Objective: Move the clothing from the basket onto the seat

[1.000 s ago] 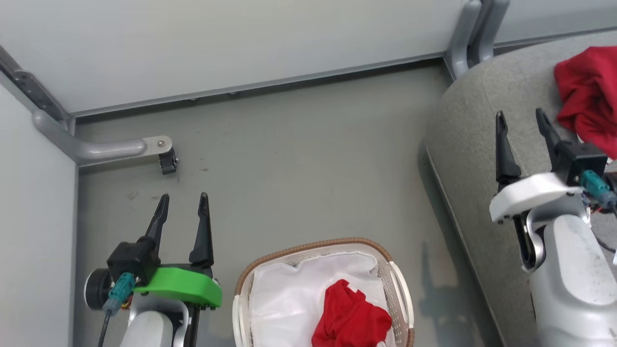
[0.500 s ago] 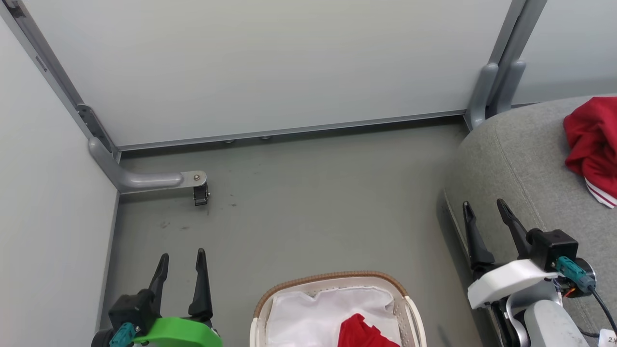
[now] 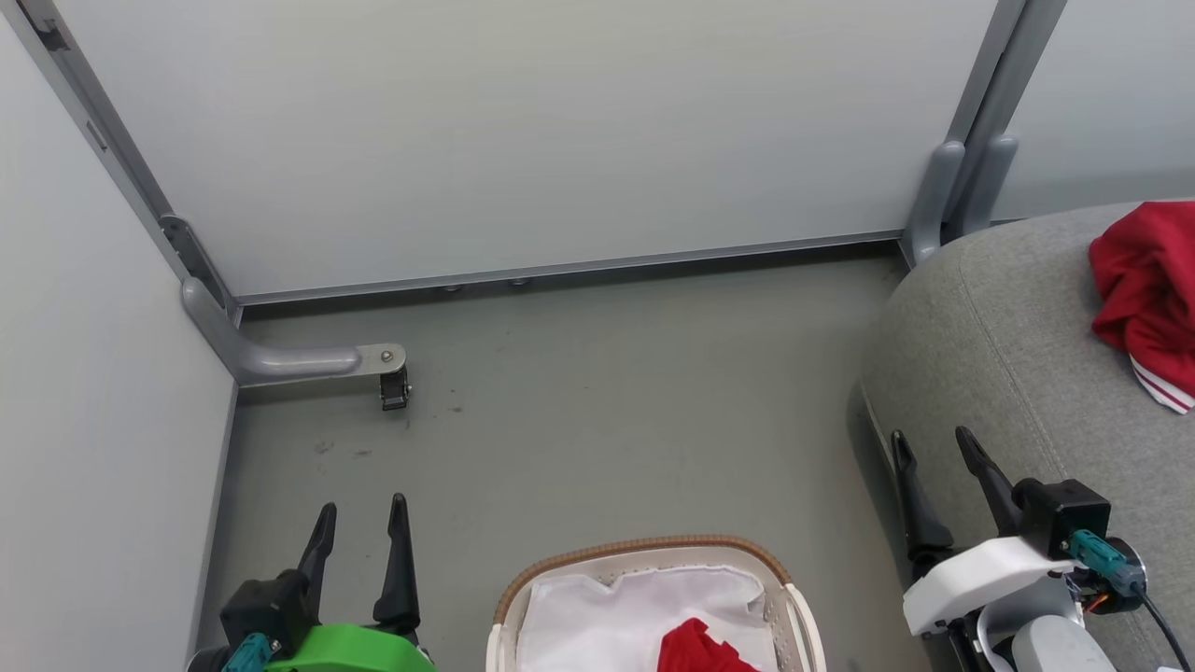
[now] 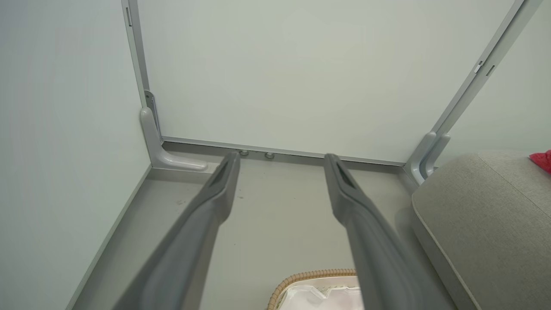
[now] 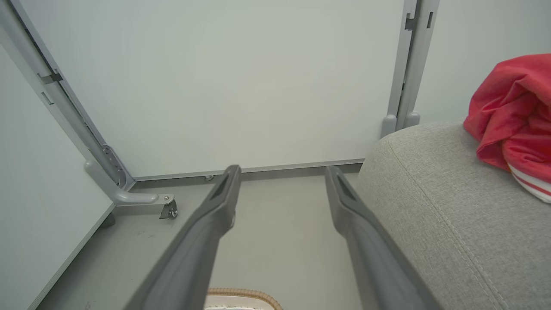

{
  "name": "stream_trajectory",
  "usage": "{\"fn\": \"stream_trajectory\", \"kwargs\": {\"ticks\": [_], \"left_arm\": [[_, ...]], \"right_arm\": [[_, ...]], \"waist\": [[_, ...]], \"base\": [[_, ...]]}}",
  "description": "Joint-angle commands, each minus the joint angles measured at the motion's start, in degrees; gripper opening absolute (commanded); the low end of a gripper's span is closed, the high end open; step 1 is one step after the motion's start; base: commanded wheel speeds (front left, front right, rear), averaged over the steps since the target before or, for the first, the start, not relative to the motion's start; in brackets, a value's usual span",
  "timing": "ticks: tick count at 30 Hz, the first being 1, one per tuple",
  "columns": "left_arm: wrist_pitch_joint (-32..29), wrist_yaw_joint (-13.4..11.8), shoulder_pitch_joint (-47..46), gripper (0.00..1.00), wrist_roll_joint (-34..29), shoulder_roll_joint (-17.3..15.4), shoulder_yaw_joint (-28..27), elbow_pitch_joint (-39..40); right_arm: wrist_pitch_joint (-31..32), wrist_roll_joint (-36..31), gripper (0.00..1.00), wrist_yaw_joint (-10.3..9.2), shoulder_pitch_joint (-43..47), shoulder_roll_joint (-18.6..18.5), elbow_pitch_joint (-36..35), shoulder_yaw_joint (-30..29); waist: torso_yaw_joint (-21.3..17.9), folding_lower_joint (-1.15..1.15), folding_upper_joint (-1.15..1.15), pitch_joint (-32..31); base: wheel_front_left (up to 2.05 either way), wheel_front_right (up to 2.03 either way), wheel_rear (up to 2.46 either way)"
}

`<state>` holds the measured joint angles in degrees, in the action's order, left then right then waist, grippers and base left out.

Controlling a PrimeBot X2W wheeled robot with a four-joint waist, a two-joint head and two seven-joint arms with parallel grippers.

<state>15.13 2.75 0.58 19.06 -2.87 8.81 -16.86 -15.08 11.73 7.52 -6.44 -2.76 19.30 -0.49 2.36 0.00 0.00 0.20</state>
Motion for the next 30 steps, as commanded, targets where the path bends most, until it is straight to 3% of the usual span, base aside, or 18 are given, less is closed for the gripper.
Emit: {"fn": "stream_trajectory", "kwargs": {"ticks": [1,30], "left_arm": [[0.0,0.0,-0.2,1.0,0.3,0.0,-0.1,-0.1],[0.0,0.6,-0.5,1.0,-0.5,0.0,1.0,-0.1]], "right_arm": [[-0.1,0.0,1.0,-0.06,0.5,-0.2,0.3,0.1],[-0.1,-1.3,1.0,-0.06,0.6,-0.2,0.0,0.6]], "waist": [[0.0,0.0,0.0,-0.1],[-0.4,0.0,0.0,-0.4]], "base": [[0.0,0.0,0.0],[0.0,0.0,0.0]]}}
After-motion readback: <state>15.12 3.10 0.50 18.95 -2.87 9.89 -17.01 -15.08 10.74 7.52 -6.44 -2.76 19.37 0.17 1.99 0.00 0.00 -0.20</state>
